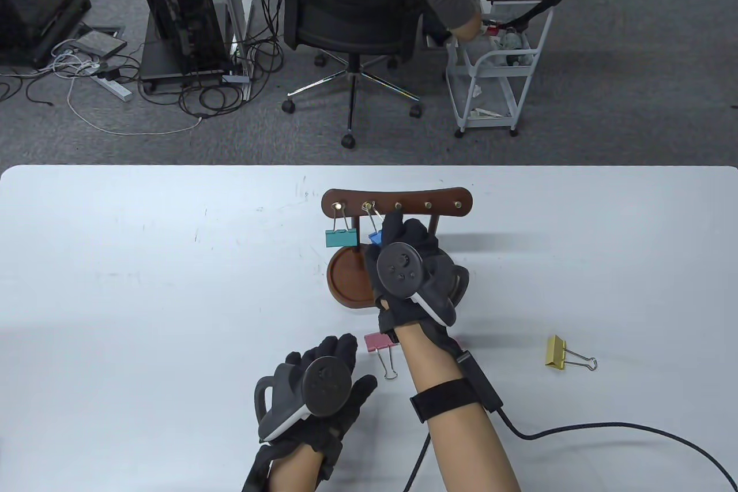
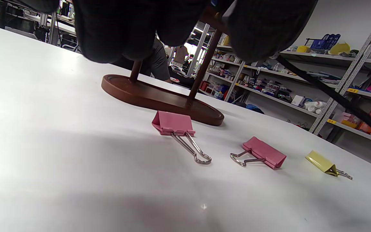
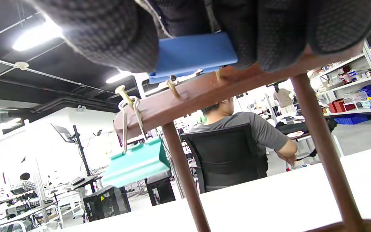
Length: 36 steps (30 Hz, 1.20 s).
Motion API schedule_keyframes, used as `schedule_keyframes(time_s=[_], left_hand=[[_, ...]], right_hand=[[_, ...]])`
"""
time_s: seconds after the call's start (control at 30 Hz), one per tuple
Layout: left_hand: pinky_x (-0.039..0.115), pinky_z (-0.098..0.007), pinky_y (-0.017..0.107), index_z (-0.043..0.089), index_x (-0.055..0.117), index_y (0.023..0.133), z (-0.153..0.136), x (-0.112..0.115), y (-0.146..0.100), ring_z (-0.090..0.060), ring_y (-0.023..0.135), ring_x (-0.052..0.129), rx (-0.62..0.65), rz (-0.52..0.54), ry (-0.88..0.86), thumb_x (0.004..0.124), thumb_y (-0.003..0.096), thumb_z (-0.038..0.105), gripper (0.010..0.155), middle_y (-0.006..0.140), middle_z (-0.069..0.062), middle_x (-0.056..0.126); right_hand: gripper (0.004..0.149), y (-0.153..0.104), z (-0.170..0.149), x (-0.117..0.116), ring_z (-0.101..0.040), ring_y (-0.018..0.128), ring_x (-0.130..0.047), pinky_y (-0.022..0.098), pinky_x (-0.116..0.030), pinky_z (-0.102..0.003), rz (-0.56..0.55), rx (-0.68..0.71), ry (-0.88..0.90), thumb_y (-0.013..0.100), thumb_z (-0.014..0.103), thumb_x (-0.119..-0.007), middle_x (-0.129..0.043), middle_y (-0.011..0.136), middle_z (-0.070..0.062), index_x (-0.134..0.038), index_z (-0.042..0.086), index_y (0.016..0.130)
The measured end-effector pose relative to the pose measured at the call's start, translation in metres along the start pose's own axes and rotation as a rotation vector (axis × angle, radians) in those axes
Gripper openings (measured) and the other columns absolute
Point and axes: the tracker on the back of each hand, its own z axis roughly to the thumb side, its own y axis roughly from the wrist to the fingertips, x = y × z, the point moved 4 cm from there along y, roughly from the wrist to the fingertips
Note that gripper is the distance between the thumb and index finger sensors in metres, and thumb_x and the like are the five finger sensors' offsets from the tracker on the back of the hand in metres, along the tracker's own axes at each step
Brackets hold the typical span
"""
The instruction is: Hook binder clip onto key rack
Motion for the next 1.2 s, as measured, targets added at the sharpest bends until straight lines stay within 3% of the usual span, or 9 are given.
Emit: schedule_keyframes(time_s=[0.8,1.2], left_hand=[[0.045,-0.082,0.068,-0.002,0.059,0.115,-0.002,0.003,0.001,-0.062,0.095,0.073,-0.021,-0.039,0.0,0.081,0.0561,0.046,0.079,0.113,-0.034,0.066],[0.045,-0.081,0.068,-0.002,0.058,0.115,-0.003,0.004,0.002,-0.062,0.095,0.073,-0.029,-0.046,-0.009,0.08,0.0563,0.046,0.08,0.113,-0.035,0.065]], right_hand=[[0.081,0.009,-0.016,-0.042,-0.06,0.079,-0.071,0.055,-0.063,-0.071,0.044,-0.052,0.03,0.051,0.04,-0.086,-0.063,0.102,-0.035,-0.052,-0.001,0.112],[0.082,0.01,-0.012,-0.051,-0.061,0.08,-0.069,0.056,-0.061,-0.072,0.05,-0.044,-0.016,0.052,0.039,-0.086,-0.061,0.101,-0.037,-0.049,-0.003,0.111]])
